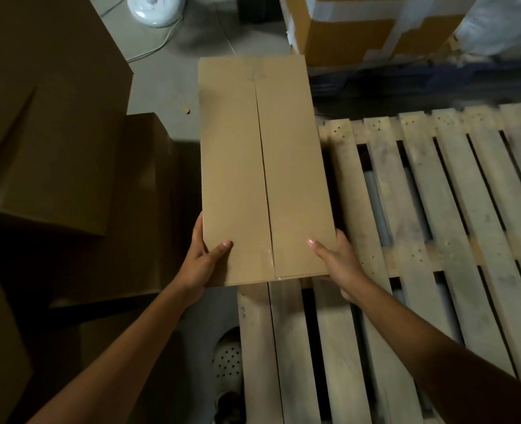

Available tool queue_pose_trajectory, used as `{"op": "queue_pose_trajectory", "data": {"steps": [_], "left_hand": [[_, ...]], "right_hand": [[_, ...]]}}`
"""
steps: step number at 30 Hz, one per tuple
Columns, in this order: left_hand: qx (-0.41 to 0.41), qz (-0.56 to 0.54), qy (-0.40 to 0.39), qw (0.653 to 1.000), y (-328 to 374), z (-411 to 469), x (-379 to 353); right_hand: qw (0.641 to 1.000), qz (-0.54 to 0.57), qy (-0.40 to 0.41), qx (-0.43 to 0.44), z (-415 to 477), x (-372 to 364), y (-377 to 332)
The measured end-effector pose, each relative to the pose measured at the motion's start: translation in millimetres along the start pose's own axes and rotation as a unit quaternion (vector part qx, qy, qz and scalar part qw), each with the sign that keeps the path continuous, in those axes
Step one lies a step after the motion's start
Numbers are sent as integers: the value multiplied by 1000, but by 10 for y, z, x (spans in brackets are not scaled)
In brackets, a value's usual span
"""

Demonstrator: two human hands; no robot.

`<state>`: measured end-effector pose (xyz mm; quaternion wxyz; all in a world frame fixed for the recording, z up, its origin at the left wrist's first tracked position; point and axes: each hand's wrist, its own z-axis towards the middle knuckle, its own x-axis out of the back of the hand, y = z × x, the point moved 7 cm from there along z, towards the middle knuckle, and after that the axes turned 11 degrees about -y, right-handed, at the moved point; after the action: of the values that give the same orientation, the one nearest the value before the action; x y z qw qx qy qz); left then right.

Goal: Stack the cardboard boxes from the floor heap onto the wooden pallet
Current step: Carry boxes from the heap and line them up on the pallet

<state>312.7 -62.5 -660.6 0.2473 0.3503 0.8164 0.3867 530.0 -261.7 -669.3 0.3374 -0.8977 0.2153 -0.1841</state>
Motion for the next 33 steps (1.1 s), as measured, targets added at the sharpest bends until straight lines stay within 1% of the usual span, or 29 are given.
{"op": "queue_pose_trajectory", "data": {"steps": [3, 8, 11, 16, 20, 22, 25, 27, 30, 33], "left_hand": [[1, -10, 3, 1000, -55, -49, -4], [18, -19, 12, 1000, -94, -35, 5], [43, -16, 11, 999, -62, -44, 9], [103, 5, -5, 995, 178, -112, 11], [123, 40, 19, 991, 544, -400, -21], [102, 82, 43, 990, 855, -628, -59], [21, 134, 58, 989, 1505, -1038, -176], [-40, 150, 56, 986, 1996, -1392, -322], [-133, 178, 66, 973, 2696, -2038, -597], [-192, 176, 79, 962, 3165, -2774, -920]], "right_hand": [[1000, -17, -12, 1, -64, -21, -56], [1000, -28, -9, -8, -106, -42, -112], [999, -18, -14, -37, -123, -21, -158], [995, -59, -53, -68, -317, 12, -461], [996, -68, -46, -45, -716, 98, -864], [997, -73, -41, -5, -1008, 152, -1164], [996, -56, -30, 63, -1535, 254, -1644], [993, -49, -26, 109, -1980, 329, -1956], [985, -35, -8, 171, -2686, 474, -2342], [975, -5, 0, 224, -3451, 623, -2586]]}}
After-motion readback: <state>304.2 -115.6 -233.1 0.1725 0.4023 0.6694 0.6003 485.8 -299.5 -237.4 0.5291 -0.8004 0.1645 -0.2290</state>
